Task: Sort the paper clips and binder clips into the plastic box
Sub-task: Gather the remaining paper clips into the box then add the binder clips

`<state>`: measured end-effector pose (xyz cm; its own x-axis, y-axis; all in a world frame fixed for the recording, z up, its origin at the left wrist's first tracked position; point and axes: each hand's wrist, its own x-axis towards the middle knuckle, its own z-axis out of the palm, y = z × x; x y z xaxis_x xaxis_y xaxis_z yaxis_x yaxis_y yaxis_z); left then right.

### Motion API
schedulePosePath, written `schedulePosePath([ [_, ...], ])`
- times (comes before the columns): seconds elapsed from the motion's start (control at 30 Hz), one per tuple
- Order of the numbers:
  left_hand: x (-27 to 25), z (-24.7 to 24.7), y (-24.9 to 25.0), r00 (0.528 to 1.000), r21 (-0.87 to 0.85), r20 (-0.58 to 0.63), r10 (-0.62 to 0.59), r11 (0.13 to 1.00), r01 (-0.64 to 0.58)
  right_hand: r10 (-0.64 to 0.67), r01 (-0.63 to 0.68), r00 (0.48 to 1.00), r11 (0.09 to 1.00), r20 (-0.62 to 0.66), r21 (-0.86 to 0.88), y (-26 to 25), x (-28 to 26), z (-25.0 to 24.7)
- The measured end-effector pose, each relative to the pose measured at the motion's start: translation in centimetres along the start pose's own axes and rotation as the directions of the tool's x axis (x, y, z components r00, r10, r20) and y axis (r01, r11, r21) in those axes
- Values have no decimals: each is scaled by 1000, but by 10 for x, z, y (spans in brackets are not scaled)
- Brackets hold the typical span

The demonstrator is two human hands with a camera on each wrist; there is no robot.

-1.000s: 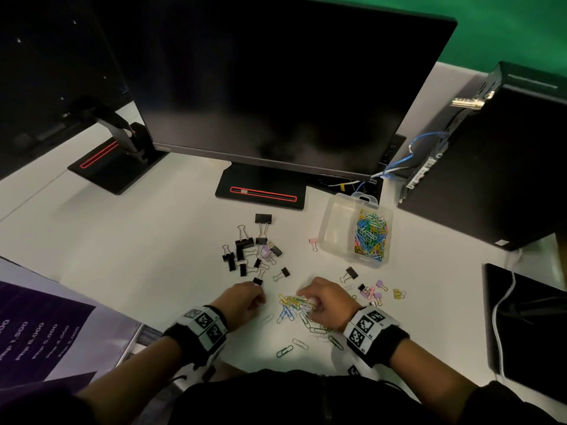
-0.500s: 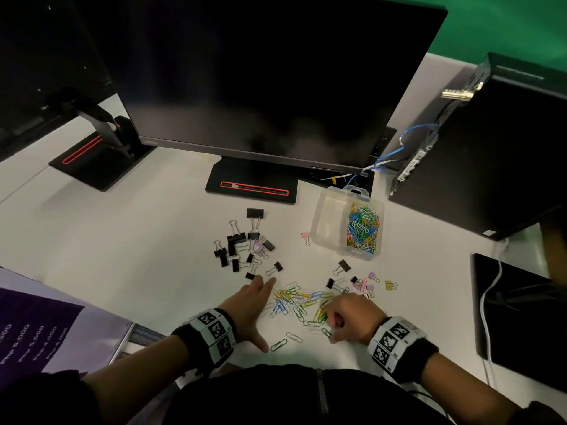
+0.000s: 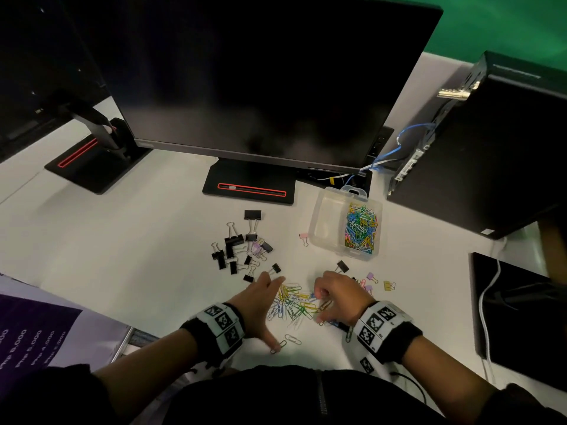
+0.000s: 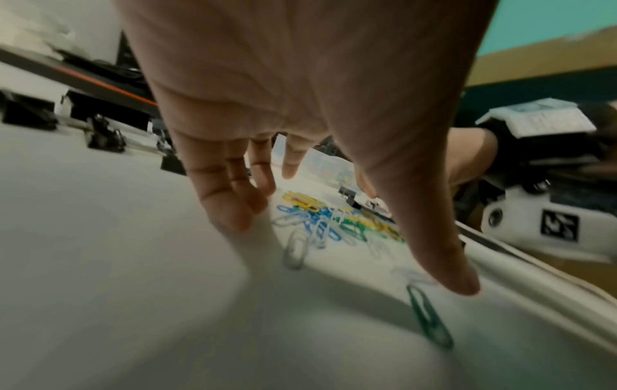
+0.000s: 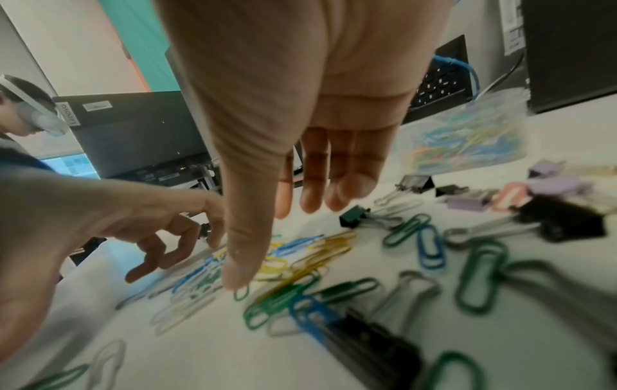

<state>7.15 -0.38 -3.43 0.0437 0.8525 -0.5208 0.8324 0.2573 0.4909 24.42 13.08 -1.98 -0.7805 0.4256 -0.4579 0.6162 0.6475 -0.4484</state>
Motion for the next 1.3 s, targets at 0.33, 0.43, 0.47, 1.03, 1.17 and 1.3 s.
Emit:
schedulePosePath([
  [0.33, 2, 8, 0, 998, 80, -65, 6, 997, 0, 45, -49, 998, 995, 49, 88, 11, -4, 3],
  [0.43, 12, 5, 7, 996, 33, -90, -6, 999, 9, 50, -54, 998, 994, 40, 98, 4, 3, 3],
  [0.47, 15, 3, 9, 995, 21, -97, -2, 1000, 4, 48, -52, 998, 992, 32, 114, 2, 5, 3],
  [1.03, 20, 19, 12, 988, 163, -138, 63, 986, -40, 117, -108, 990, 988, -76, 112, 14, -27, 17],
  [1.17, 27, 15, 21, 989, 99, -140, 58, 994, -45, 140, -126, 985, 983, -104, 136, 18, -37, 16],
  [1.3, 33, 10, 29, 988, 27, -112, 110, 994, -107, 184, -156, 972, 971, -149, 180, 26, -50, 12],
])
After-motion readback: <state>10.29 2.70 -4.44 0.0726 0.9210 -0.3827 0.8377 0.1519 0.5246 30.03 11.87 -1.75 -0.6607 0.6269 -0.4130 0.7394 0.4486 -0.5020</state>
